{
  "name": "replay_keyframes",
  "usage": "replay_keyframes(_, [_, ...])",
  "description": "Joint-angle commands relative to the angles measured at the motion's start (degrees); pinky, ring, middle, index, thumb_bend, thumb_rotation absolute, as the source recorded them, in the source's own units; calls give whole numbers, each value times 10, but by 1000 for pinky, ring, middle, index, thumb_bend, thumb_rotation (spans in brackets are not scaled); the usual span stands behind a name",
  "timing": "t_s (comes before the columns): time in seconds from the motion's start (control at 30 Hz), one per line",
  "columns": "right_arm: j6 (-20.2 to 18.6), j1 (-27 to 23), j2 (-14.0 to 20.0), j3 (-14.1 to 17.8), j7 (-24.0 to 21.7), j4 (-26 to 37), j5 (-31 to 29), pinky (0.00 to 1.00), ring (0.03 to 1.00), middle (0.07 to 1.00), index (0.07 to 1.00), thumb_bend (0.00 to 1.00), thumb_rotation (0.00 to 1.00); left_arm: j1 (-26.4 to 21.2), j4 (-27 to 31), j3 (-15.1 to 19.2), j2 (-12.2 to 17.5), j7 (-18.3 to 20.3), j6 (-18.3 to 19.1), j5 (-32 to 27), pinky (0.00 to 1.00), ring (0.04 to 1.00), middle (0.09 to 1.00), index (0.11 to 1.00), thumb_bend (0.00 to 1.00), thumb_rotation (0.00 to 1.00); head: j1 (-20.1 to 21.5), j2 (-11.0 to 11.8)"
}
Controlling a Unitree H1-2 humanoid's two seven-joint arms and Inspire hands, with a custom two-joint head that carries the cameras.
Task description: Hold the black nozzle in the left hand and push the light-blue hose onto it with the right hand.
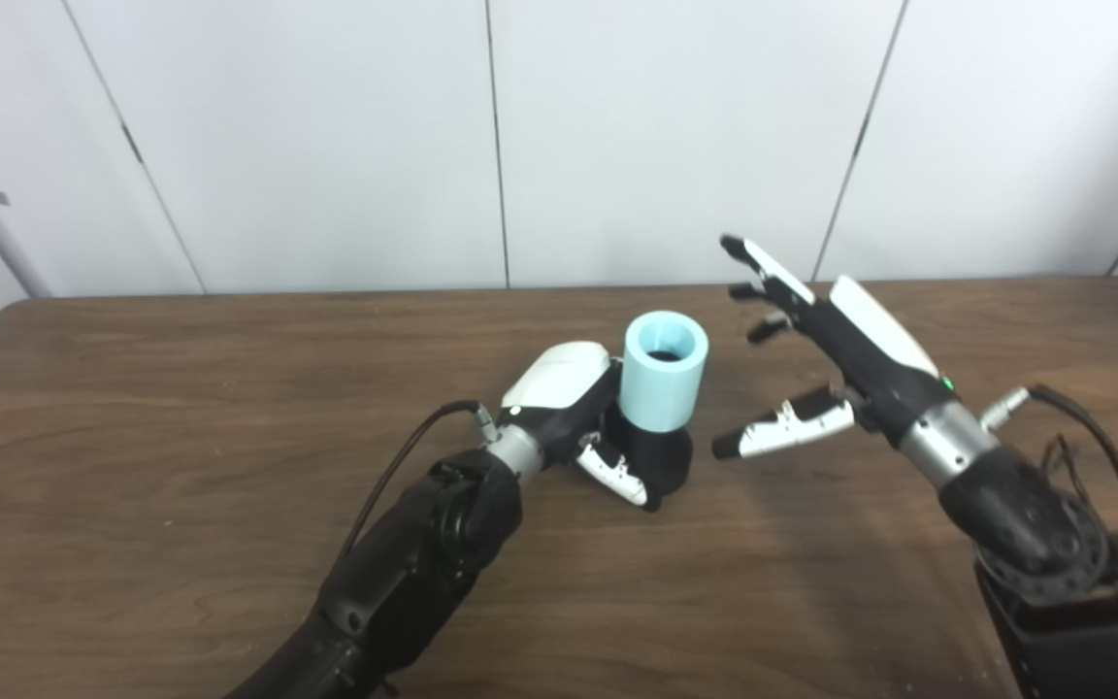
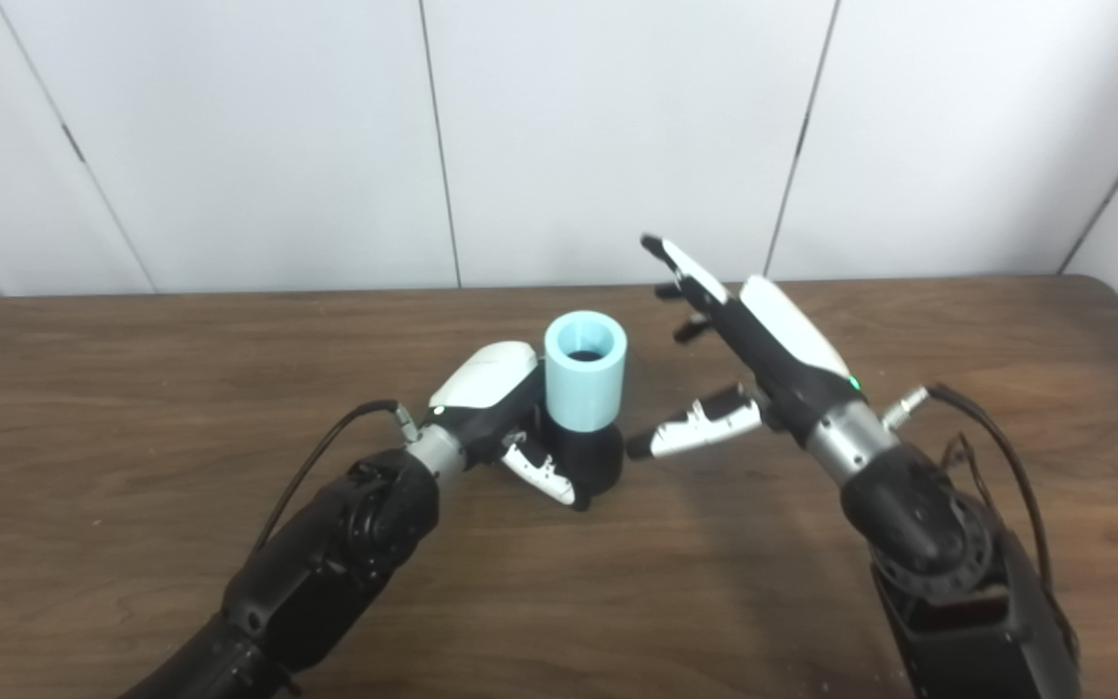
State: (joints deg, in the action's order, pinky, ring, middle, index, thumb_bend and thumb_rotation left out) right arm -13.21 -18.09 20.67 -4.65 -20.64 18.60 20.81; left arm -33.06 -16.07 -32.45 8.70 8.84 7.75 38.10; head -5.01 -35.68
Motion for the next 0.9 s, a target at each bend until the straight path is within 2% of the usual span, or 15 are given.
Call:
replay_keyframes(0.0, [0,-15,9,4,-1,14,-14,687,889,998,1000,819,148,38,-47,-14,21,32,33,24,474,493,487,484,526,0,3,-1])
replay_keyframes(0.17, [2,-9,18,-1,-14,15,-34,717,894,1000,1000,870,192,39,-49,-6,23,34,32,14,483,491,470,494,526,0,7,0])
replay_keyframes(0.23, [5,-10,22,-1,-18,12,-40,729,899,1000,1000,887,211,39,-43,-3,25,44,37,8,512,547,483,501,525,0,7,-1])
replay_keyframes(0.27, [6,-11,23,-1,-20,12,-42,731,901,1000,1000,893,218,39,-39,-3,27,51,40,7,563,603,574,595,690,66,6,0])
replay_keyframes(0.3, [7,-11,24,-1,-21,11,-43,733,902,1000,1000,899,226,39,-35,-4,28,57,42,8,638,678,664,693,812,142,6,0])
replay_keyframes(0.4, [11,-12,27,-2,-20,7,-46,738,904,1000,1000,909,236,38,-27,-4,33,70,49,9,752,801,811,814,930,238,6,0])
replay_keyframes(0.5, [15,-11,30,-5,-19,4,-47,743,905,1000,1000,913,239,38,-32,4,34,73,48,-1,734,808,819,855,964,263,8,1])
replay_keyframes(0.67, [27,-4,34,-12,-15,-4,-41,744,913,1000,1000,916,240,45,-36,12,38,73,41,-4,720,799,812,861,966,247,8,1])
replay_keyframes(0.73, [33,-1,36,-14,-13,-9,-38,744,917,1000,1000,915,239,49,-35,15,39,70,40,-6,740,819,853,876,972,251,8,1])
replay_keyframes(0.87, [32,2,41,-15,-13,-10,-37,744,918,1000,1000,921,234,54,-30,21,46,74,38,-17,878,897,922,944,1000,270,10,0])
